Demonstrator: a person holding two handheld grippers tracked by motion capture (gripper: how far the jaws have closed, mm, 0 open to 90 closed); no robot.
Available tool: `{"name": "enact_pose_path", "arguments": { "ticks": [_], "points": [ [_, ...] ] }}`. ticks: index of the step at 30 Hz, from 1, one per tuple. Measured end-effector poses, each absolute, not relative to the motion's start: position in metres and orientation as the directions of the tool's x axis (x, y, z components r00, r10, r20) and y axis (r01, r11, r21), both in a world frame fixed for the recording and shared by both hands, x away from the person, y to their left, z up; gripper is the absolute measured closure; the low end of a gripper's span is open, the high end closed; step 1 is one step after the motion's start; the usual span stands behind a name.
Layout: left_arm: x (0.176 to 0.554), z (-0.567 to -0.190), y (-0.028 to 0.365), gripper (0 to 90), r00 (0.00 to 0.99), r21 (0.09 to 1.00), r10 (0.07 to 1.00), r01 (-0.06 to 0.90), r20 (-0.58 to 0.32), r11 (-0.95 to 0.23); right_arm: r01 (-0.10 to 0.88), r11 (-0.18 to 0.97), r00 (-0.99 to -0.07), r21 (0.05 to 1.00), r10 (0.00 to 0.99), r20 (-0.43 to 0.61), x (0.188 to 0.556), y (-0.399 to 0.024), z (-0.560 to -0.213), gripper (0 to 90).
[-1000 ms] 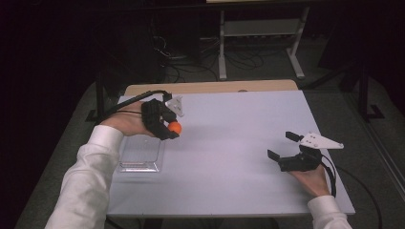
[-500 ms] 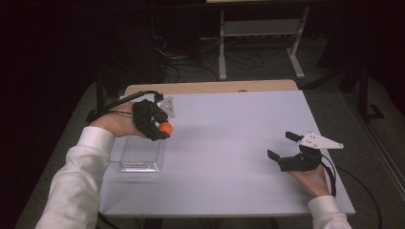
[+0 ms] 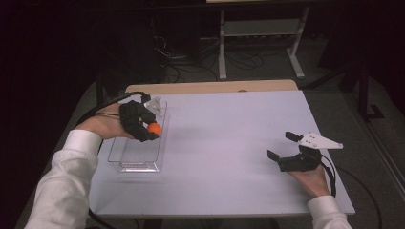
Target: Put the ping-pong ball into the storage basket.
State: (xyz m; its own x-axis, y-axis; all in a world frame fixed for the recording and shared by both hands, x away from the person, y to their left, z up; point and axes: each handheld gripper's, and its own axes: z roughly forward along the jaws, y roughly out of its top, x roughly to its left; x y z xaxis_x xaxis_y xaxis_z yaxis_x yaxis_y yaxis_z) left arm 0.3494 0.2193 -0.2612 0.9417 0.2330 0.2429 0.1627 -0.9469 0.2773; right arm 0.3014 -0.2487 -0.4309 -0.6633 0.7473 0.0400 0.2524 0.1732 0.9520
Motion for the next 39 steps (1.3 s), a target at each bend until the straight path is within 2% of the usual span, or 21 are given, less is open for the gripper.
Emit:
{"name": "enact_pose_path", "arguments": {
  "ticks": [15,39],
  "points": [
    [0.346,-0.263,0.245,50.7,0.928,0.272,0.281,0.212,0.245,-0.939,0.255,0.173,-0.662,0.951,0.748,0.041,0.301,-0.249,-0.431,0.0],
    [0.351,-0.270,0.253,50.8,0.933,0.254,0.279,0.220,0.228,-0.942,0.255,0.178,-0.663,0.951,0.748,0.038,0.301,-0.249,-0.431,0.0]
  ]
}}
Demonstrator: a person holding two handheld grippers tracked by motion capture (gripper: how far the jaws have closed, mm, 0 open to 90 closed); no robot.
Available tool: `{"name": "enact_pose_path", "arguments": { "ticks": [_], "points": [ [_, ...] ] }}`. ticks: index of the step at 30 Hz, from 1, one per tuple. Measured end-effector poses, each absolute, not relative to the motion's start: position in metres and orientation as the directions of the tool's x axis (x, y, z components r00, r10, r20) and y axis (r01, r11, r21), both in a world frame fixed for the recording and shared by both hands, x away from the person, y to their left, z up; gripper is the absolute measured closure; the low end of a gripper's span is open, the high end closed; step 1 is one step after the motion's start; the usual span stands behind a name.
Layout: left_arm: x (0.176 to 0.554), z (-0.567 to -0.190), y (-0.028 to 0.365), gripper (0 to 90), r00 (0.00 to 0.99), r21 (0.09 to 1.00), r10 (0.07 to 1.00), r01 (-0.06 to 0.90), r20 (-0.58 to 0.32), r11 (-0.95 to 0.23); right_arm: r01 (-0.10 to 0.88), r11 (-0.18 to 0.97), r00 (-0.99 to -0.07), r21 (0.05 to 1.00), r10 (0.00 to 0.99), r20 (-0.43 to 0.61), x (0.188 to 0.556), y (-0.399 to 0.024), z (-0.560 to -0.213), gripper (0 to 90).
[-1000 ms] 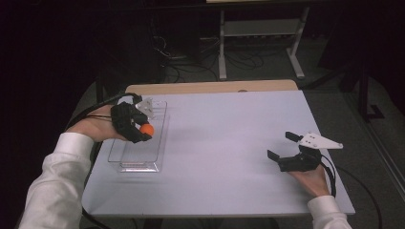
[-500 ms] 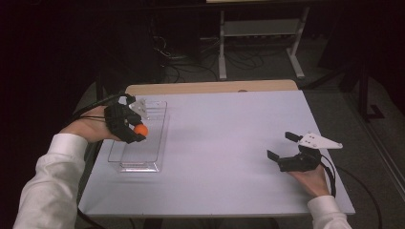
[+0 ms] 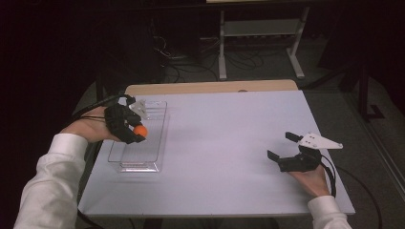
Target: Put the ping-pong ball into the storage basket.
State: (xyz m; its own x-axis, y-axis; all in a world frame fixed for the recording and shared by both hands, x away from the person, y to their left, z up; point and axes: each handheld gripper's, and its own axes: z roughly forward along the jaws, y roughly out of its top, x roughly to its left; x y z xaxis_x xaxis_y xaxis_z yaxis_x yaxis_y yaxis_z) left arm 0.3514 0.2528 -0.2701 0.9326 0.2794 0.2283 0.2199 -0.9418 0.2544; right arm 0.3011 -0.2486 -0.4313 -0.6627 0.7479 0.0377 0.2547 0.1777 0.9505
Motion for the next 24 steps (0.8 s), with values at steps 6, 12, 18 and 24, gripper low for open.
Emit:
{"name": "enact_pose_path", "arguments": {
  "ticks": [6,12,18,24],
  "points": [
    [0.352,-0.278,0.254,50.7,0.934,0.258,0.283,0.224,0.217,-0.940,0.259,0.172,-0.660,0.950,0.750,0.044,0.301,-0.249,-0.431,0.0],
    [0.353,-0.286,0.257,50.8,0.936,0.261,0.287,0.231,0.205,-0.937,0.256,0.179,-0.662,0.950,0.748,0.037,0.301,-0.249,-0.431,0.0],
    [0.355,-0.293,0.259,50.7,0.936,0.259,0.294,0.240,0.192,-0.936,0.258,0.181,-0.662,0.949,0.748,0.037,0.301,-0.249,-0.432,0.0],
    [0.358,-0.304,0.257,50.7,0.941,0.259,0.290,0.240,0.176,-0.936,0.259,0.185,-0.663,0.948,0.747,0.035,0.301,-0.248,-0.432,0.0]
  ]
}}
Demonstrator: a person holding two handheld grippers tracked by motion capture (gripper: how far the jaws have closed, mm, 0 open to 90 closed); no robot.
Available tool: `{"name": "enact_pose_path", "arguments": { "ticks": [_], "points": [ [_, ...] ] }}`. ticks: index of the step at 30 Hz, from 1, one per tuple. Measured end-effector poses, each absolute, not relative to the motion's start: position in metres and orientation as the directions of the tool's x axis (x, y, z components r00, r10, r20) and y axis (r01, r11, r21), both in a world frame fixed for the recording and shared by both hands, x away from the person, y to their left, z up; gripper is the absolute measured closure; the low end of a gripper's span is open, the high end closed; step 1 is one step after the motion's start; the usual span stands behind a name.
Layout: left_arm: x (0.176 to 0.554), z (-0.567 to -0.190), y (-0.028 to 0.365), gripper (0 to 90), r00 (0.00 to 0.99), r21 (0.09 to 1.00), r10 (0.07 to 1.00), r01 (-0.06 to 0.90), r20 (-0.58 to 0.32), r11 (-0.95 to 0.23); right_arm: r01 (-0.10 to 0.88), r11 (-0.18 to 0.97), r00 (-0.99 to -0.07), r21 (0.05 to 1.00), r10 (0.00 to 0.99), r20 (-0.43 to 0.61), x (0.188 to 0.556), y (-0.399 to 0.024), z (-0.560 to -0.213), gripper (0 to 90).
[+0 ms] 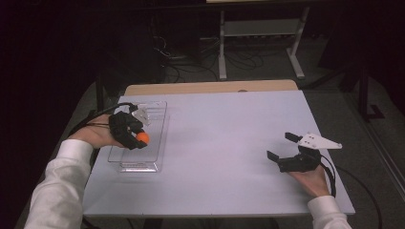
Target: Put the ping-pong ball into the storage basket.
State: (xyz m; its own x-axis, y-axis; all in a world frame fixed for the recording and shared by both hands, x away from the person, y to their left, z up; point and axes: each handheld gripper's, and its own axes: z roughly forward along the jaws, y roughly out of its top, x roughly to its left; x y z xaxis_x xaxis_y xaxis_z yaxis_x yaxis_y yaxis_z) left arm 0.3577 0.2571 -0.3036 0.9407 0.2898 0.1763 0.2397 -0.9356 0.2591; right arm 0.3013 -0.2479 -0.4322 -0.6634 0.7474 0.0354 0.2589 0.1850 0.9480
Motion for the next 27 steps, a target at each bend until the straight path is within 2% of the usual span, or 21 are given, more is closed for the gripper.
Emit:
{"name": "enact_pose_path", "arguments": {
  "ticks": [27],
  "points": [
    [0.365,-0.333,0.256,50.7,0.949,0.240,0.281,0.242,0.141,-0.940,0.269,0.213,-0.668,0.939,0.744,0.023,0.302,-0.245,-0.434,0.0]
  ]
}}
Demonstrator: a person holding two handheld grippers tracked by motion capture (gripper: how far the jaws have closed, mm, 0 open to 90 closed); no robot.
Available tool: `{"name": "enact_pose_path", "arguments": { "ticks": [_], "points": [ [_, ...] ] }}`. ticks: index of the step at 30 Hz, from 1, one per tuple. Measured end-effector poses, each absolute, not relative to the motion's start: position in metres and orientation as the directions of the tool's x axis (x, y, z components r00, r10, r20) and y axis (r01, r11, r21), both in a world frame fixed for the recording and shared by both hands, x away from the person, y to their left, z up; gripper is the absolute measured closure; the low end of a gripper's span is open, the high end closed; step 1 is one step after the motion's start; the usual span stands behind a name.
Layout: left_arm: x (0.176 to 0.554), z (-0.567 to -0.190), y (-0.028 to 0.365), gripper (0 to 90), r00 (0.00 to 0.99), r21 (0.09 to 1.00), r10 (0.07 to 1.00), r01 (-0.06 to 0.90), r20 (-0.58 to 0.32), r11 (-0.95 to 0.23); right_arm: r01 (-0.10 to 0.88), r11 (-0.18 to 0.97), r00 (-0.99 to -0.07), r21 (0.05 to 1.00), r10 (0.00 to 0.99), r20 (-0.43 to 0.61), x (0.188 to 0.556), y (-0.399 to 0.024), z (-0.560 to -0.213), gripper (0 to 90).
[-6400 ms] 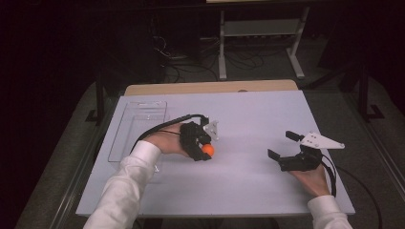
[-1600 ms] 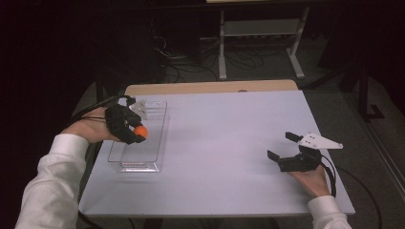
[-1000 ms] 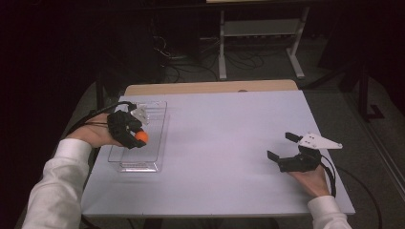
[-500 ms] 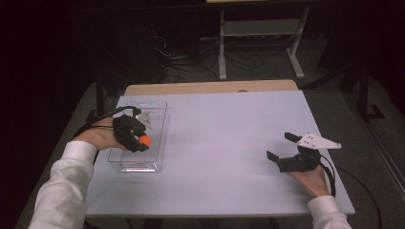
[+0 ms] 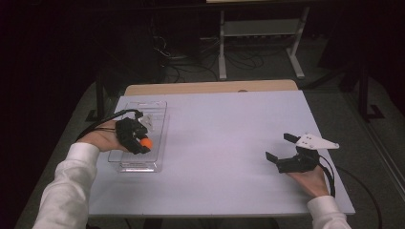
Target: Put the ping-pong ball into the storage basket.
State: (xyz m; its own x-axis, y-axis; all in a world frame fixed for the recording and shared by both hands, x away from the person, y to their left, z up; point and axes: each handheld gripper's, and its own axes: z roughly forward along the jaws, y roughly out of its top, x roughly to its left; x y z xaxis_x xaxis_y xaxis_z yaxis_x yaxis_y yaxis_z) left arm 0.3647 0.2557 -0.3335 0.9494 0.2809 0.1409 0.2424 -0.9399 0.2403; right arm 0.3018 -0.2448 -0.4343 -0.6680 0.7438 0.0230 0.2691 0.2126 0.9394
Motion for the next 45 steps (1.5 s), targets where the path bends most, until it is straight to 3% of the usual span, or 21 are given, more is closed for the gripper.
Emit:
{"name": "enact_pose_path", "arguments": {
  "ticks": [45],
  "points": [
    [0.380,-0.383,0.248,50.6,0.956,0.210,0.283,0.262,0.079,-0.942,0.265,0.219,-0.661,0.939,0.750,0.011,0.301,-0.246,-0.434,0.0]
  ]
}}
